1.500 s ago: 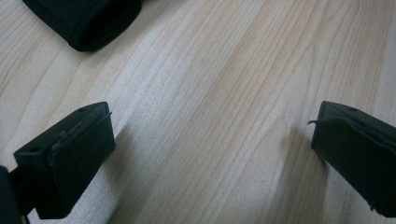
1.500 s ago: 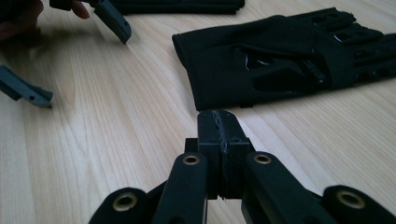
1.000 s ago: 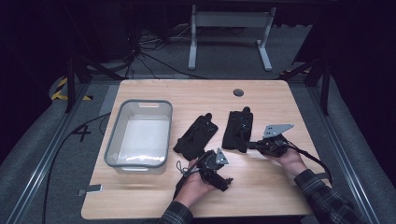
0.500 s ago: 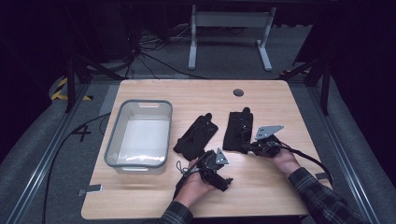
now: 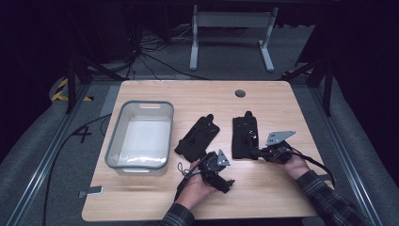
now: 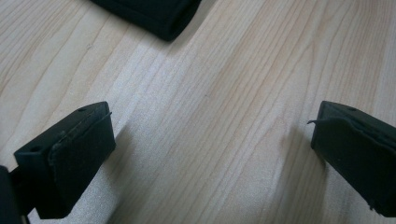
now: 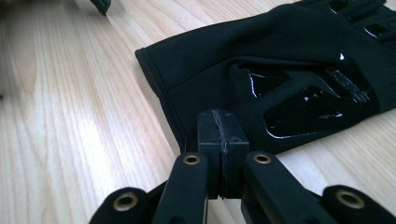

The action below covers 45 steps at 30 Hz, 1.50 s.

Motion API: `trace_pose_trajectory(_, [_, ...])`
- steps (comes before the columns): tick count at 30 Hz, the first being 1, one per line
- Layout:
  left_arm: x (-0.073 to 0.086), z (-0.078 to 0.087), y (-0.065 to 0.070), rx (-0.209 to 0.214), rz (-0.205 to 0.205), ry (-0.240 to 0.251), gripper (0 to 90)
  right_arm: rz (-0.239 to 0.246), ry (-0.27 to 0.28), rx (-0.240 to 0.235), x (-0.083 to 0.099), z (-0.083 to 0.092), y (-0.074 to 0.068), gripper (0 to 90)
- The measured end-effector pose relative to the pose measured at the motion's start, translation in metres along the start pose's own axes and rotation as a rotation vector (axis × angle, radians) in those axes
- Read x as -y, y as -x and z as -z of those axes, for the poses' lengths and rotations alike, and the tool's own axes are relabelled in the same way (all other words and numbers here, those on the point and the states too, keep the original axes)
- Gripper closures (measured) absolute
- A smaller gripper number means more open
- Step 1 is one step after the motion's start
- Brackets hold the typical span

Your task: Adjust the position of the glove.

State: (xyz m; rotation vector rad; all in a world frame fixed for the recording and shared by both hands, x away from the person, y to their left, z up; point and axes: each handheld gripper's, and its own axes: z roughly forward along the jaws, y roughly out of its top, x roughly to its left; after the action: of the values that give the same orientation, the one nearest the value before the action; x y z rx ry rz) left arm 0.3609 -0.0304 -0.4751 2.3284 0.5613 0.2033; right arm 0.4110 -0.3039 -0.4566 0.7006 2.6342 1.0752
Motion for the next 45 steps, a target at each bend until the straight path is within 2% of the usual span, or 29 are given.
trace_pose_trajectory(11, [0.000, 0.000, 0.000, 0.002, -0.001, 0.001, 0.0, -0.004, -0.016, -0.005, 0.020, 0.022, -0.008, 90.0])
trace_pose_trajectory(20, [0.000, 0.000, 0.000, 0.002, -0.001, 0.001, 0.0, 0.010, -0.041, -0.015, 0.032, 0.037, -0.026, 90.0])
trace_pose_trajectory(23, [0.000, 0.000, 0.000, 0.002, -0.001, 0.001, 0.0, 0.011, -0.031, -0.016, 0.032, 0.039, -0.027, 89.9])
trace_pose_trajectory(26, [0.000, 0.000, 0.000, 0.002, -0.001, 0.001, 0.0, -0.012, 0.012, -0.008, 0.027, 0.042, -0.018, 89.9])
trace_pose_trajectory(33, [0.000, 0.000, 0.000, 0.003, -0.001, 0.001, 0.0, -0.039, 0.031, 0.038, 0.009, 0.033, 0.009, 89.9])
trace_pose_trajectory(39, [0.000, 0.000, 0.000, 0.003, -0.001, 0.001, 0.0, -0.045, 0.022, 0.056, 0.002, 0.017, 0.023, 89.9])
trace_pose_trajectory(43, [0.000, 0.000, 0.000, 0.002, -0.002, 0.001, 0.0, -0.058, 0.018, 0.077, 0.002, 0.014, 0.031, 89.9])
trace_pose_trajectory(45, [0.000, 0.000, 0.000, 0.002, -0.002, 0.001, 0.0, -0.061, -0.004, 0.084, 0.003, 0.011, 0.033, 89.9])
